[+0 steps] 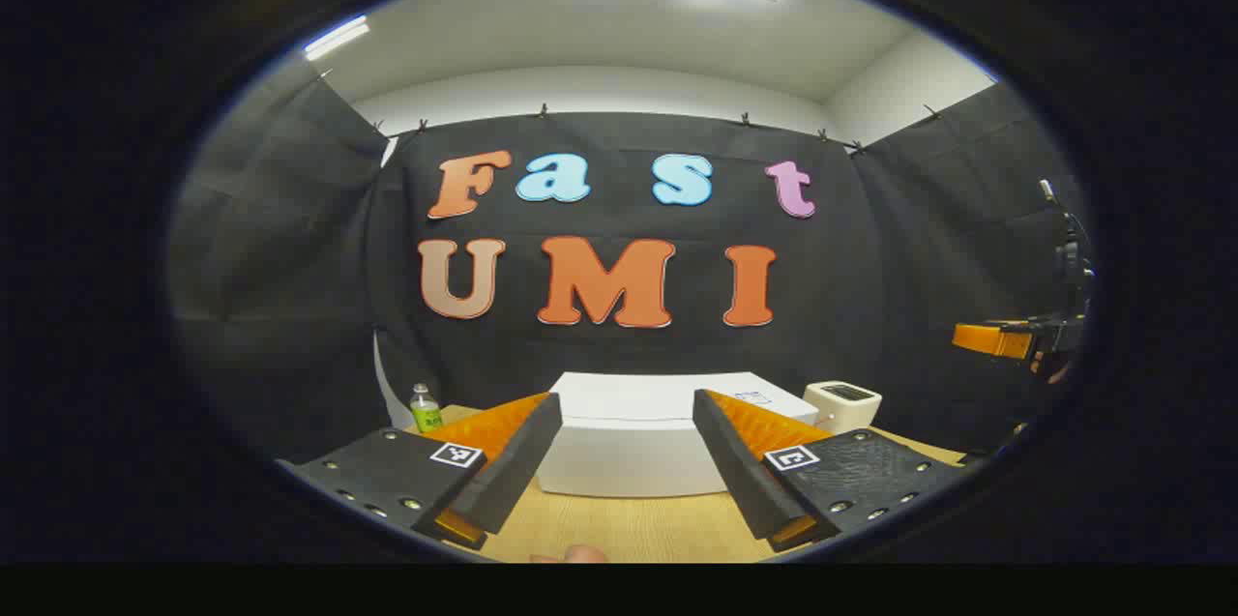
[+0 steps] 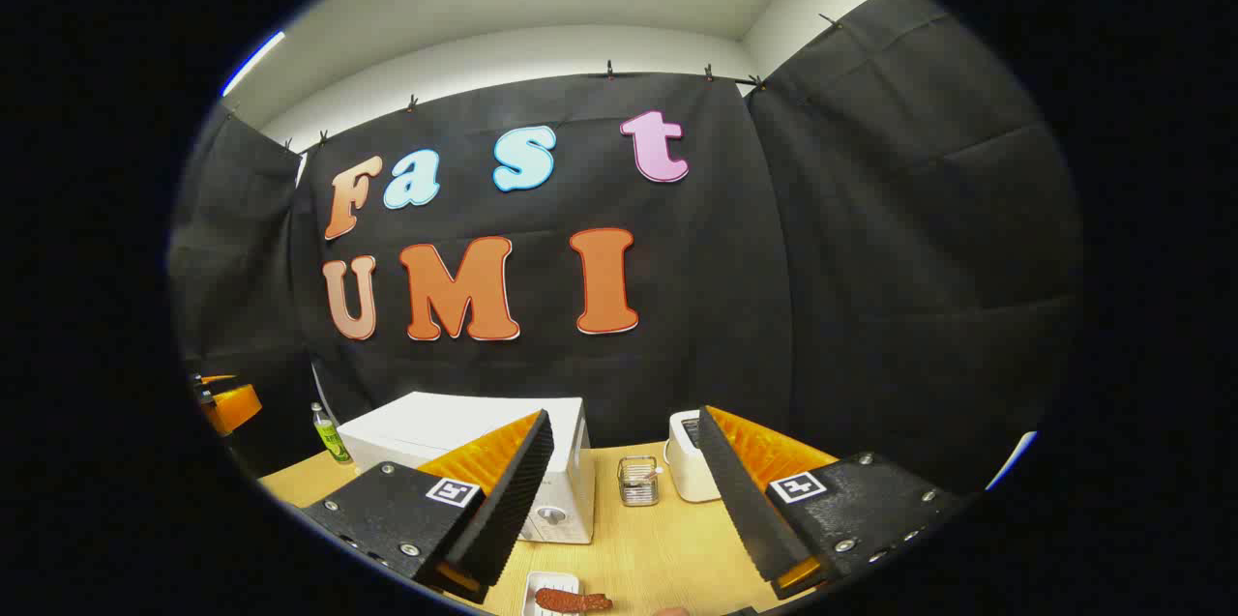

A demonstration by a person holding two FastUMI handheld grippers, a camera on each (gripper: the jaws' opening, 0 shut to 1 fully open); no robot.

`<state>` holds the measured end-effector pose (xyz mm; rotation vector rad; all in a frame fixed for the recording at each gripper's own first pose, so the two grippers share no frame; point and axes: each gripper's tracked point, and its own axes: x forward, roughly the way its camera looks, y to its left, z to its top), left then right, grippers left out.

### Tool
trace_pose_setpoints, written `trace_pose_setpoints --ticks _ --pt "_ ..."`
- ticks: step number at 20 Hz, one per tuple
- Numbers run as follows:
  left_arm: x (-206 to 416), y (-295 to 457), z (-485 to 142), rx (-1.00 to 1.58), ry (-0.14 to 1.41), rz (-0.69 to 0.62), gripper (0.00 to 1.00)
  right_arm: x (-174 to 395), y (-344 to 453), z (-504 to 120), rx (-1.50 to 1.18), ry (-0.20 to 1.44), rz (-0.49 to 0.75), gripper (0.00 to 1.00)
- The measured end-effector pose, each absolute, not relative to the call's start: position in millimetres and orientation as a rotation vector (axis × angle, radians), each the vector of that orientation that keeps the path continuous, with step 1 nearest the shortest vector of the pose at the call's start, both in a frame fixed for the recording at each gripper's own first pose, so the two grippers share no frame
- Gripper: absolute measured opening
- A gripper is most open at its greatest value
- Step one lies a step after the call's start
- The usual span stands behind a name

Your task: Open the microwave oven with the left hand, put the food in, and close the microwave oven.

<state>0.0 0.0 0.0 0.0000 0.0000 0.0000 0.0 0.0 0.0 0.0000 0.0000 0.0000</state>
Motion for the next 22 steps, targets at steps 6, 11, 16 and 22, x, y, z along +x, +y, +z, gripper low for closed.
trace_pose_setpoints --ticks 6,11,16,22 --pt "-3 11 9 0.027 -0.015 0.025 0.89 -4 9 7 -0.02 -0.013 0.017 0.94" --pt "-2 13 7 0.02 -0.014 0.024 0.89 -4 13 1 -0.044 -0.003 0.029 0.97" --pt "3 12 6 0.018 -0.019 0.023 0.89 -2 11 -2 -0.038 0.001 0.024 0.93" --pt "17 -28 -23 -0.015 0.007 -0.048 0.9 0 8 -6 -0.042 -0.001 0.02 0.93"
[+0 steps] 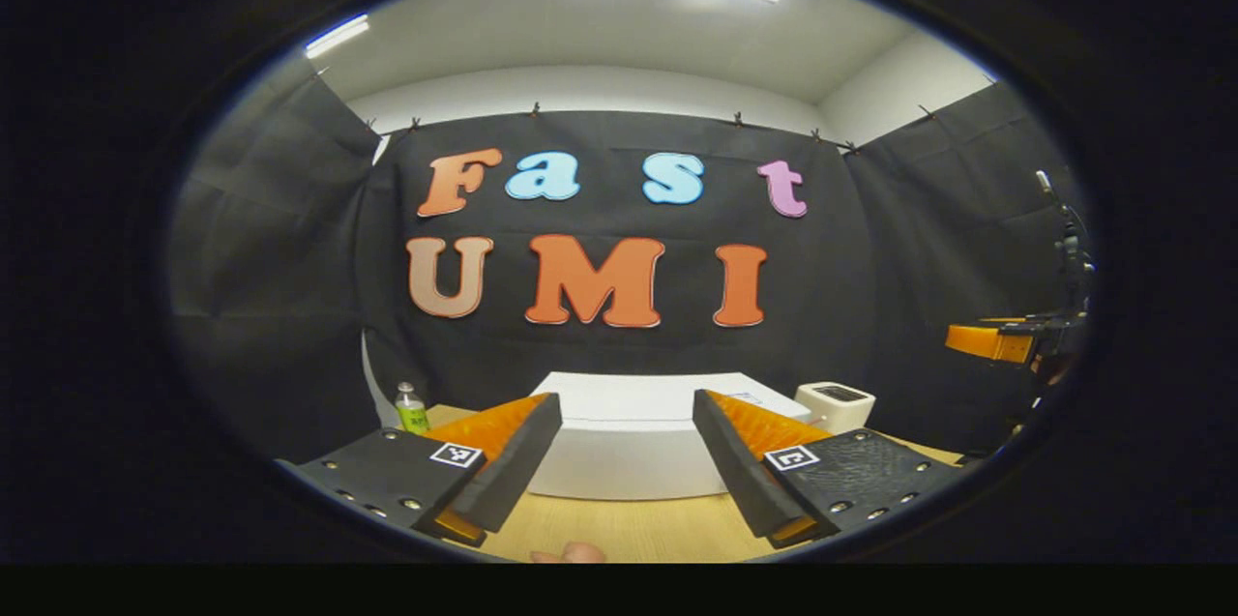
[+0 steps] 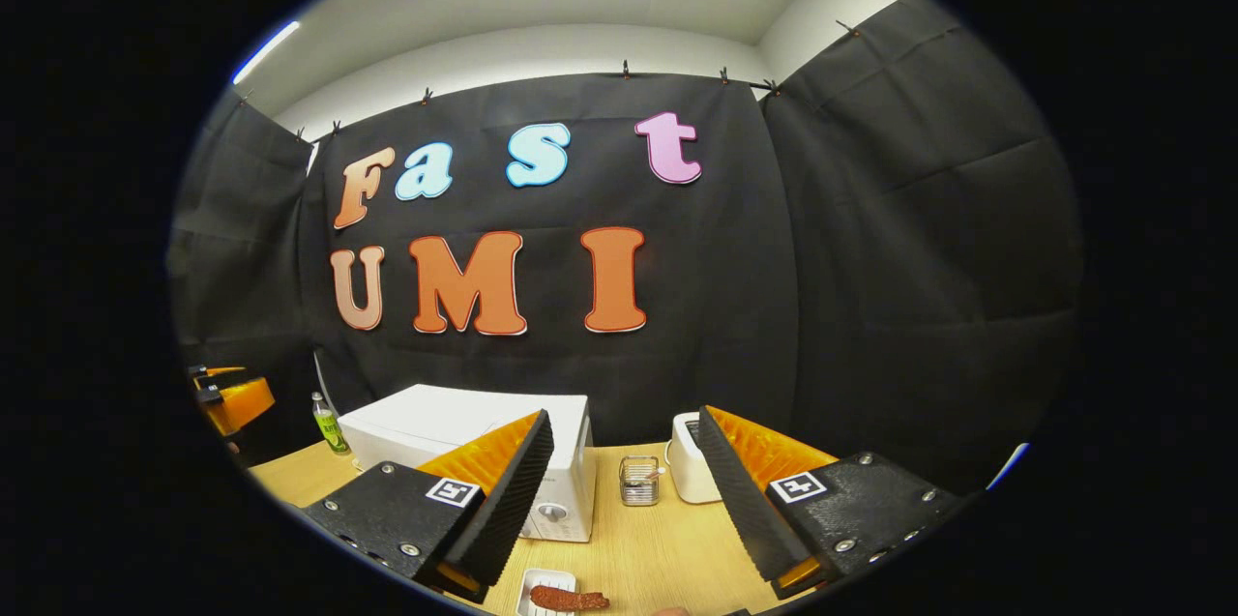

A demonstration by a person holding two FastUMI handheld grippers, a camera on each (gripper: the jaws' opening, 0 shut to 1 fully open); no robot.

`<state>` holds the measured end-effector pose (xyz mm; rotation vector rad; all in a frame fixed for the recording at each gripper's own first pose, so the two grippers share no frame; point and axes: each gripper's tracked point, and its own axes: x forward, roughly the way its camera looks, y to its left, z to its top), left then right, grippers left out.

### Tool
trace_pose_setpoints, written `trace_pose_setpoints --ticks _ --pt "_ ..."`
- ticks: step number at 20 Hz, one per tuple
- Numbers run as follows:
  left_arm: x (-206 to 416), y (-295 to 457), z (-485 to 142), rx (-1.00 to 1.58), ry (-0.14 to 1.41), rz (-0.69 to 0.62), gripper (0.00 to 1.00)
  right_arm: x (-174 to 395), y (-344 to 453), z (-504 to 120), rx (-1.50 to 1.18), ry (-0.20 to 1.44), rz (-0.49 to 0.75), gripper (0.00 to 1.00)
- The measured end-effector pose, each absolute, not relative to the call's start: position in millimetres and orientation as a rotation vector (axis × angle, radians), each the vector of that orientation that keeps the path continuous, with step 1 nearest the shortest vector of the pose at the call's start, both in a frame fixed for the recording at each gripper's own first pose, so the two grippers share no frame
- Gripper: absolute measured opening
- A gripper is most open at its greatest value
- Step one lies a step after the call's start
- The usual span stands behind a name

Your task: Open the microwave oven with the left hand, put the food in, and close the microwave oven.

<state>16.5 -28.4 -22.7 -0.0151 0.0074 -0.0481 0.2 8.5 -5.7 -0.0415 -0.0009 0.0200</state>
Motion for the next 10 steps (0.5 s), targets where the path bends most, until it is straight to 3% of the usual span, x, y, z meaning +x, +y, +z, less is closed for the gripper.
trace_pose_setpoints --ticks 6,7,8,10 --pt "58 -92 -81 -0.022 0.02 -0.12 0.89 0 -11 -8 -0.049 -0.017 -0.043 0.93" --pt "66 -100 -94 -0.015 0.029 -0.12 0.89 1 -15 -10 -0.055 -0.016 -0.054 0.98" --pt "74 -108 -106 -0.006 0.034 -0.119 0.89 2 -19 -12 -0.071 -0.017 -0.063 0.93" --pt "91 -127 -129 0.009 0.042 -0.131 0.89 1 -26 -14 -0.086 -0.015 -0.08 0.93"
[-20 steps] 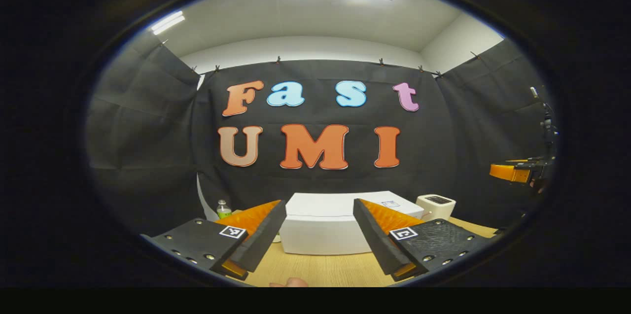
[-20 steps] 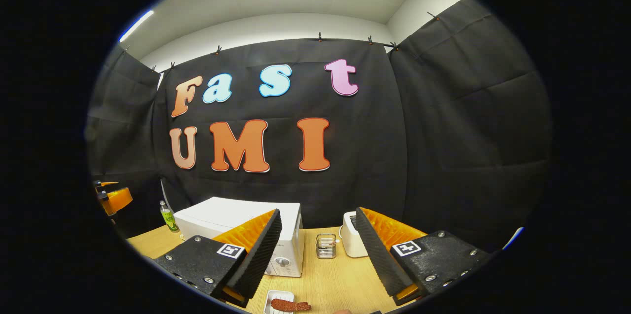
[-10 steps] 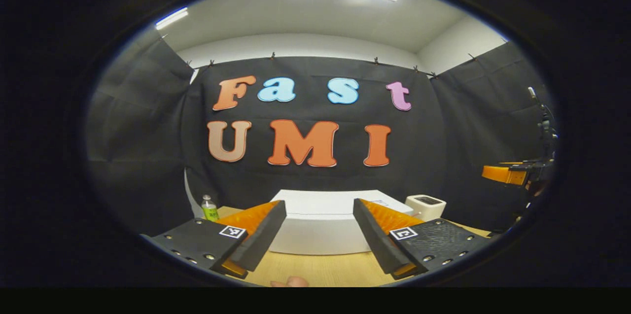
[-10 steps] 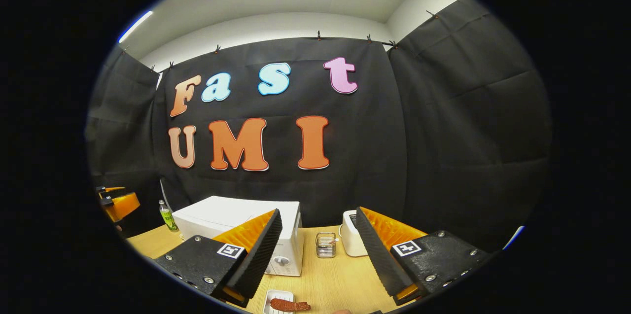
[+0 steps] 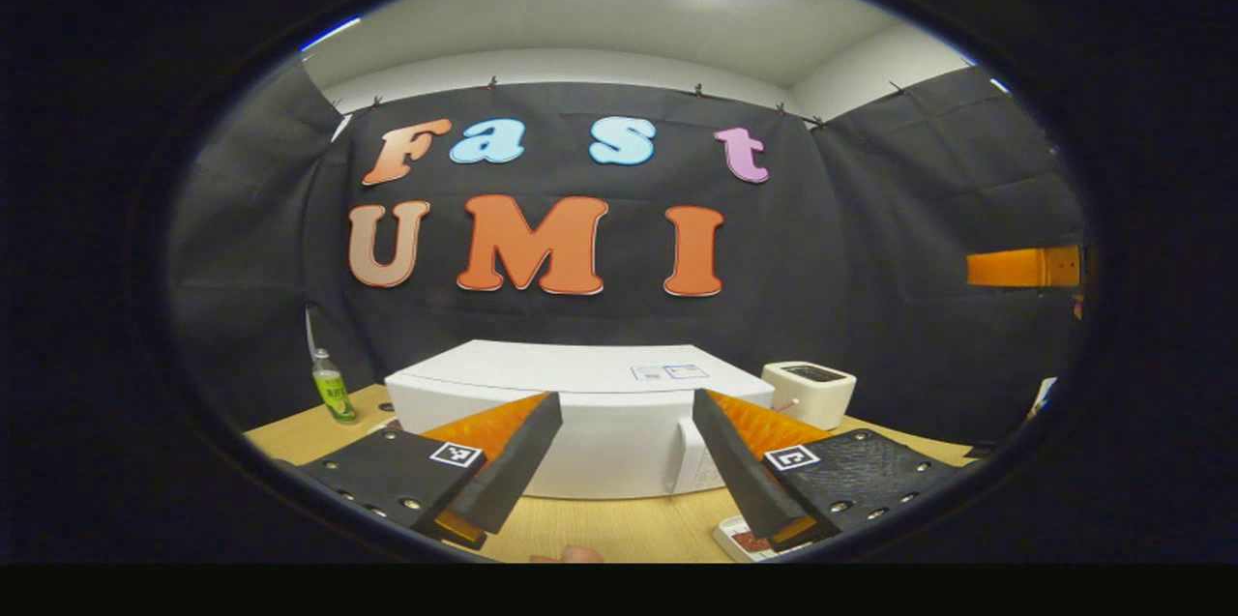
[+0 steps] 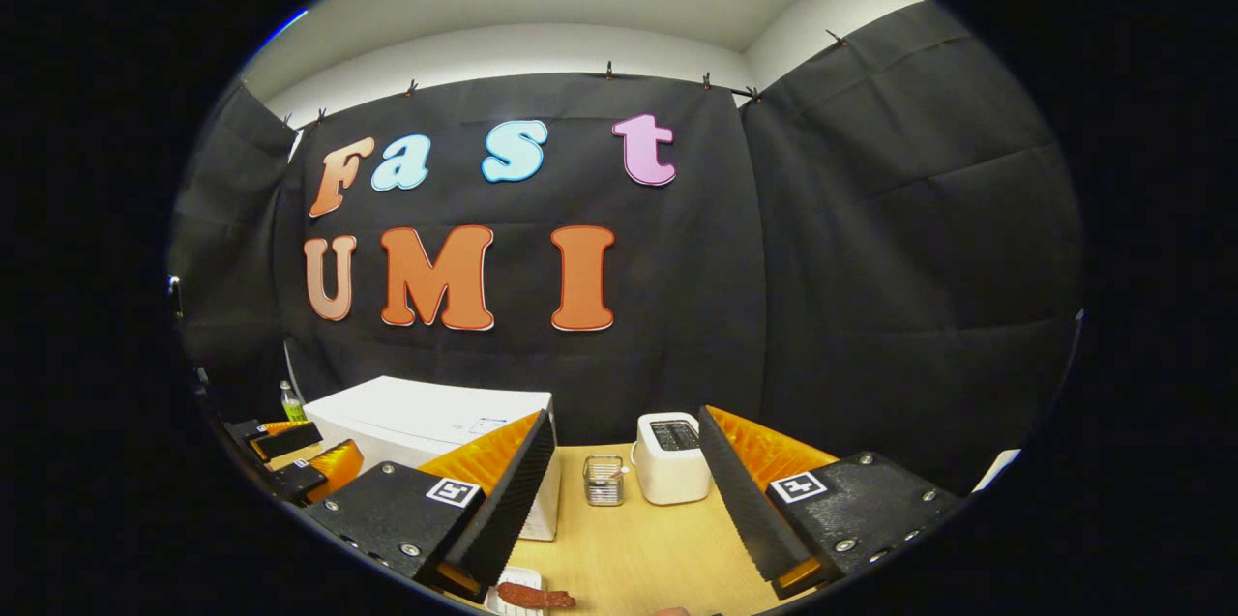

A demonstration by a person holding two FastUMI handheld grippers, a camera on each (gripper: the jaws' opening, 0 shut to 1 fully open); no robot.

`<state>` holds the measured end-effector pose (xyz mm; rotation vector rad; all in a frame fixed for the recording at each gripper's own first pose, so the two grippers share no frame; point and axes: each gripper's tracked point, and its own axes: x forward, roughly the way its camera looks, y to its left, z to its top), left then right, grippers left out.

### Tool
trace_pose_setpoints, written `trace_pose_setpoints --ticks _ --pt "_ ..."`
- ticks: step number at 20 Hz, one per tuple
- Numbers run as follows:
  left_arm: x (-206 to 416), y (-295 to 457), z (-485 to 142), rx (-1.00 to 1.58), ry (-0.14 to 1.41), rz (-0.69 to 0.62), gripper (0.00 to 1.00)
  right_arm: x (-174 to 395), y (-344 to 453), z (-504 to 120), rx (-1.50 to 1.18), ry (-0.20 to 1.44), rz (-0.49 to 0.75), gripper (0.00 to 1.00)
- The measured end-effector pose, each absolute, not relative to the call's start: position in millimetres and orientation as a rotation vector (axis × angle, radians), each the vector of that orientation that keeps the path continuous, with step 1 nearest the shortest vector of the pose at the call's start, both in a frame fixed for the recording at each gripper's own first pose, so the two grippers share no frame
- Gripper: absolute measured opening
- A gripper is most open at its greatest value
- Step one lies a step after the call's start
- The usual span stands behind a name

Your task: Open the microwave oven with the left hand, put the food in, and close the microwave oven.

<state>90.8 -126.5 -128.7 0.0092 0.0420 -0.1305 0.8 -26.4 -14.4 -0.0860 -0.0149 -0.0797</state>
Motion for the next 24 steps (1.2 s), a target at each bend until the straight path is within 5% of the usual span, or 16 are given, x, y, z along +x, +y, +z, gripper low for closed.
trace_pose_setpoints --ticks 14,16,17,19,21,22,24 --pt "174 -187 -280 0.002 0.218 -0.142 0.92 14 -43 -52 -0.099 0.032 -0.048 0.94" --pt "174 -182 -281 0.011 0.217 -0.108 0.71 16 -45 -56 -0.096 0.037 -0.045 0.97" --pt "179 -188 -286 -0.004 0.217 -0.142 0.49 17 -47 -58 -0.095 0.04 -0.049 0.97" --pt "170 -191 -281 -0.016 0.198 -0.144 0.24 18 -50 -62 -0.089 0.046 -0.052 0.93" --pt "160 -189 -282 -0.036 0.197 -0.135 0.13 17 -51 -62 -0.086 0.046 -0.051 0.94" --pt "151 -186 -276 -0.027 0.184 -0.134 0.19 17 -52 -63 -0.086 0.044 -0.053 0.93" --pt "135 -185 -274 -0.016 0.171 -0.164 0.04 17 -54 -62 -0.076 0.041 -0.057 0.94"
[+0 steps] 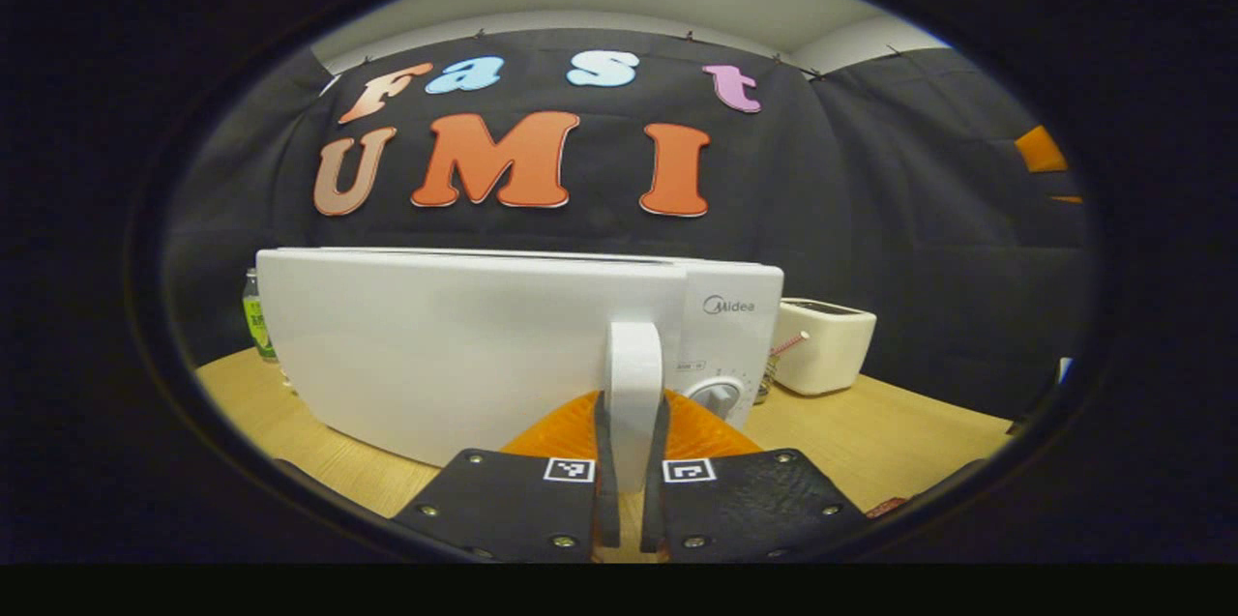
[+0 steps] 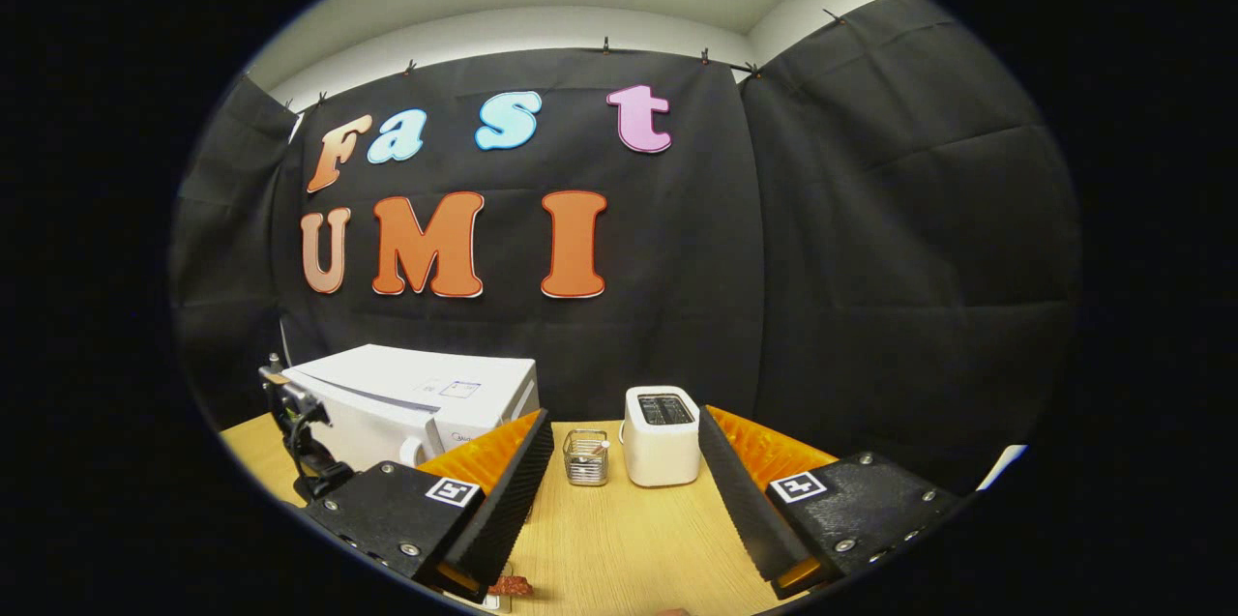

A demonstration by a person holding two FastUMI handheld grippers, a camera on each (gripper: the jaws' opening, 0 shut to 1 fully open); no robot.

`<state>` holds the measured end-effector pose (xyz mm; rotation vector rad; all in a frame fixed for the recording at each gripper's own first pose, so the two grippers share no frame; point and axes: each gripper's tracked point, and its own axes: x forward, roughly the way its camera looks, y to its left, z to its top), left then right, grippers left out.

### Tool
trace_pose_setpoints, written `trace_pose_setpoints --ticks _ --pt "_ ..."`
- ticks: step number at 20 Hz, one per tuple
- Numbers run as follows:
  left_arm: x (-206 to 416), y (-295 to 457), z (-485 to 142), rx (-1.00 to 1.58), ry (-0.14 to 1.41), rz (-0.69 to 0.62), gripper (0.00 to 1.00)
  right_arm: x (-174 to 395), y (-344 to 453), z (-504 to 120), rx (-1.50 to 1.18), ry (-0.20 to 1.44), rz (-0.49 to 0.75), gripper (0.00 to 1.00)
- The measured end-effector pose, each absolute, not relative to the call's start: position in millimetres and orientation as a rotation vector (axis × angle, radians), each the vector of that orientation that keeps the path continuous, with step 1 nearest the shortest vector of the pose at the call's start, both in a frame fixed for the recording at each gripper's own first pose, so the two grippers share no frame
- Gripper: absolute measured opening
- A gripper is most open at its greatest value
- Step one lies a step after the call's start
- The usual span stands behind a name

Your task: Open the microwave oven with the left hand, put the food in, and close the microwave oven.

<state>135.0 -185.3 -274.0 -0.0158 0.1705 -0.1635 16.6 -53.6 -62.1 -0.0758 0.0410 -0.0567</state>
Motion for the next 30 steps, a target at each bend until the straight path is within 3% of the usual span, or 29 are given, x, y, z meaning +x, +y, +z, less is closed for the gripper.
trace_pose_setpoints --ticks 1,2,7,8,9,10,11,12,15,20,21,23,24,26,27,30 --pt "127 -185 -275 -0.028 0.181 -0.183 0.03 16 -52 -62 -0.067 0.04 -0.053 0.94" --pt "118 -183 -274 -0.038 0.19 -0.205 0.1 15 -50 -63 -0.059 0.041 -0.048 0.94" --pt "64 -161 -264 -0.027 0.223 -0.294 0.1 7 -36 -65 -0.05 0.041 -0.023 0.93" --pt "52 -155 -264 -0.025 0.229 -0.307 0.17 5 -34 -65 -0.05 0.041 -0.019 0.97" --pt "39 -147 -261 -0.023 0.232 -0.316 0.17 3 -32 -64 -0.047 0.04 -0.016 0.94" --pt "27 -140 -260 -0.018 0.236 -0.322 0.03 2 -29 -64 -0.044 0.039 -0.012 0.94" --pt "16 -131 -257 -0.01 0.241 -0.325 0.17 0 -25 -64 -0.042 0.039 -0.007 0.94" --pt "3 -121 -254 -0.002 0.237 -0.328 0.04 -1 -21 -65 -0.041 0.039 -0.001 0.93" --pt "-28 -91 -250 0.009 0.239 -0.322 0.03 -6 -11 -68 -0.041 0.043 0.017 0.97" --pt "-73 -28 -242 0.015 0.238 -0.261 0.05 -15 4 -81 -0.019 0.065 0.042 0.93" --pt "-79 -15 -241 0.018 0.239 -0.241 0.16 -16 7 -84 -0.015 0.072 0.044 0.94" --pt "-90 11 -237 0.02 0.24 -0.196 0.16 -17 14 -90 -0.006 0.084 0.053 0.94" --pt "-96 25 -237 0.02 0.24 -0.17 0.05 -18 17 -93 -0.002 0.089 0.059 0.94" --pt "-106 53 -234 0.023 0.239 -0.112 0.16 -18 24 -98 0.0 0.095 0.068 0.94" --pt "-110 67 -232 0.026 0.237 -0.078 0.11 -18 28 -100 0.0 0.098 0.074 0.94" --pt "-121 114 -227 0.053 0.223 0.024 0.14 -18 40 -110 0.005 0.117 0.094 0.94"
